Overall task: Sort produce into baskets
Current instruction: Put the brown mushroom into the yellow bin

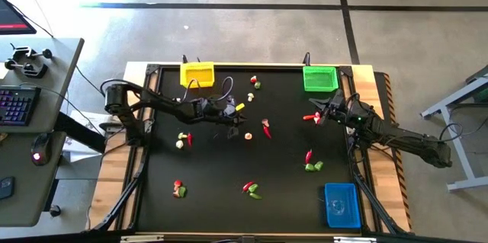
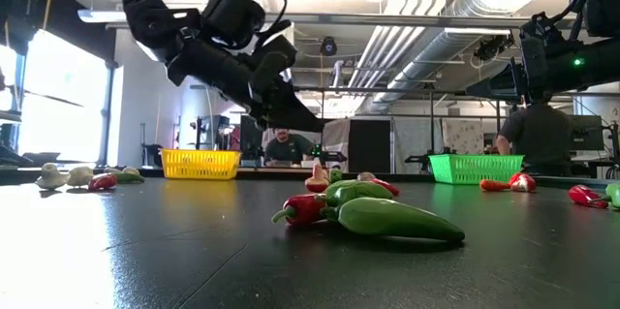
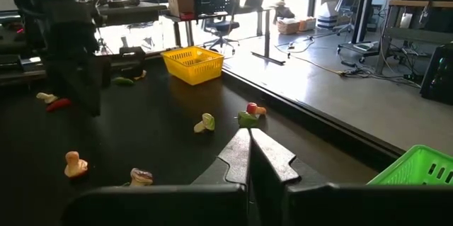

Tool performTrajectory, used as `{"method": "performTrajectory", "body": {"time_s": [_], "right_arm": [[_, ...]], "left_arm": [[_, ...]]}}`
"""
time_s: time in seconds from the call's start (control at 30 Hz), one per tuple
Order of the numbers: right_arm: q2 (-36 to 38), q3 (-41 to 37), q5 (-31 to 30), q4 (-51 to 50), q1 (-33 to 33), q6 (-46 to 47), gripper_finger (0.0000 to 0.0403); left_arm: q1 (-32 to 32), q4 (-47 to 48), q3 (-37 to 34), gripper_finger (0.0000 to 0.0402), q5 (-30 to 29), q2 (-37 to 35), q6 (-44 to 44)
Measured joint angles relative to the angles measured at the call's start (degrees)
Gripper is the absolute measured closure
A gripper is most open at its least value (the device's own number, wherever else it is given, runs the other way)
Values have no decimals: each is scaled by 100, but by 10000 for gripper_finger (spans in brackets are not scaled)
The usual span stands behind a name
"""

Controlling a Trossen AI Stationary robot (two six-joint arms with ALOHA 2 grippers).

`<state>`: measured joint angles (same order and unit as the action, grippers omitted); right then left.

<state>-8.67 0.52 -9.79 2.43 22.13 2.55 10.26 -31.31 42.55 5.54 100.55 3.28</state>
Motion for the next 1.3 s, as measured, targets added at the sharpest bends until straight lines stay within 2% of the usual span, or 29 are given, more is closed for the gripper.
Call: {"method": "performTrajectory", "body": {"time_s": [0.17, 0.37, 0.73, 0.87, 1.3], "right_arm": [[0, 1, -2, -1, 0, 0, 403], [0, 0, -2, 1, 0, 2, 403], [0, 2, -2, -1, 0, 2, 403], [0, 2, -2, -1, 0, 1, 403], [0, 2, 0, -1, 0, 0, 403]], "left_arm": [[-33, 4, 24, 401, 370, 18, -74], [-69, 13, 24, 392, 408, 18, -99], [-365, 275, 24, 299, 425, 18, -436], [-376, 495, 24, 276, 242, 122, -447], [-385, -107, 22, 271, 288, 687, -295]]}}
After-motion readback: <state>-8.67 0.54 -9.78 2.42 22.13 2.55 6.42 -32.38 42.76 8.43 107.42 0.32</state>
